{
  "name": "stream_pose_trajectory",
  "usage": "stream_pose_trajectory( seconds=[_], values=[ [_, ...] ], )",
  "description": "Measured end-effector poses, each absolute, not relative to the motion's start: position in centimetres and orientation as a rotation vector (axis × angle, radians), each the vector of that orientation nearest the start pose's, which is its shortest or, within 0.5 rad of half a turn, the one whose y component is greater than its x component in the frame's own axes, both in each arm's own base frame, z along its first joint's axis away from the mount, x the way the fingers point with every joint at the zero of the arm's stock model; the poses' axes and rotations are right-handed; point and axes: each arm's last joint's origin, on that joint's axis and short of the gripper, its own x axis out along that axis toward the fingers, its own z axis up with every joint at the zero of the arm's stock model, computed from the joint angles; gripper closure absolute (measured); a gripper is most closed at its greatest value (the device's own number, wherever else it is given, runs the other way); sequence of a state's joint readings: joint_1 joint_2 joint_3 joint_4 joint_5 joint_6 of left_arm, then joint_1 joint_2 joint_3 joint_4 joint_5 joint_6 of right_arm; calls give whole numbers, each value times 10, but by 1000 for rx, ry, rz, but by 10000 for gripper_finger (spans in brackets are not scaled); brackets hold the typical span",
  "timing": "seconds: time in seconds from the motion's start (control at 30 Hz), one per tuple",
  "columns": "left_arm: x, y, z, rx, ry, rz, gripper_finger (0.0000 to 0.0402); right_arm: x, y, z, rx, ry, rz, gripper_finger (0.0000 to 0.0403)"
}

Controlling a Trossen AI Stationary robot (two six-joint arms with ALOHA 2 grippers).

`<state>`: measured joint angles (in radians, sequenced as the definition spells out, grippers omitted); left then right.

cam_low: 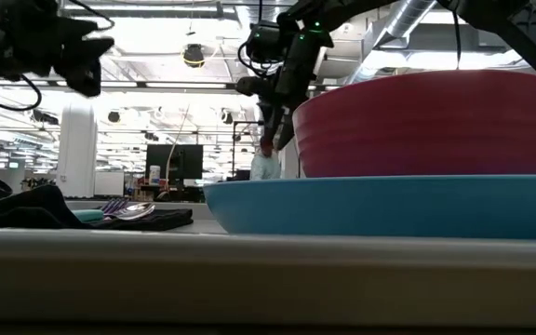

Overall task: Set up tray
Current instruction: Put the blue table knife on the black table napkin to the right of the blue spoon

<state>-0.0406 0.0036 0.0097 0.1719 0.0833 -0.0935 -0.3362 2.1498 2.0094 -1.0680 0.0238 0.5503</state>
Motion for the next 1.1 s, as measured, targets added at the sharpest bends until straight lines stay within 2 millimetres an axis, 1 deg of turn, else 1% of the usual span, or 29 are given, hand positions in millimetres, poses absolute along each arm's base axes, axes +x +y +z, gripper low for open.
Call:
stream_pose_trajectory(
  seconds=[0.13,0.23,0.4,0.57,0.73,0.8,0.87,0.93,0.97,1.0,1.07,1.1],
  values=[
    [97,-6,171,-169,-45,-126,279,422,-148,258,666,1121,-647,285],
    [97,-6,171,-167,-49,-129,279,423,-144,253,661,1128,-641,285],
    [97,-7,171,-180,-43,-139,279,425,-138,253,654,1136,-631,285],
    [97,-7,171,-183,-41,-138,279,426,-136,253,649,1126,-624,285],
    [97,-7,171,-185,-41,-138,279,424,-136,252,649,1153,-628,285],
    [97,-7,171,-185,-40,-138,279,429,-135,243,645,1167,-621,285],
    [97,-7,170,-186,-40,-137,279,428,-134,232,652,1239,-600,285],
    [97,-7,170,-186,-40,-137,279,437,-133,218,634,1248,-559,285],
    [97,-7,170,-186,-40,-138,279,436,-132,212,629,1284,-555,285],
    [97,-7,170,-187,-40,-137,279,433,-131,204,616,1355,-558,285],
    [97,-7,170,-187,-39,-137,279,439,-133,191,593,1362,-541,285],
    [97,-7,170,-187,-40,-137,279,437,-133,186,587,1396,-544,285]
  ],
)
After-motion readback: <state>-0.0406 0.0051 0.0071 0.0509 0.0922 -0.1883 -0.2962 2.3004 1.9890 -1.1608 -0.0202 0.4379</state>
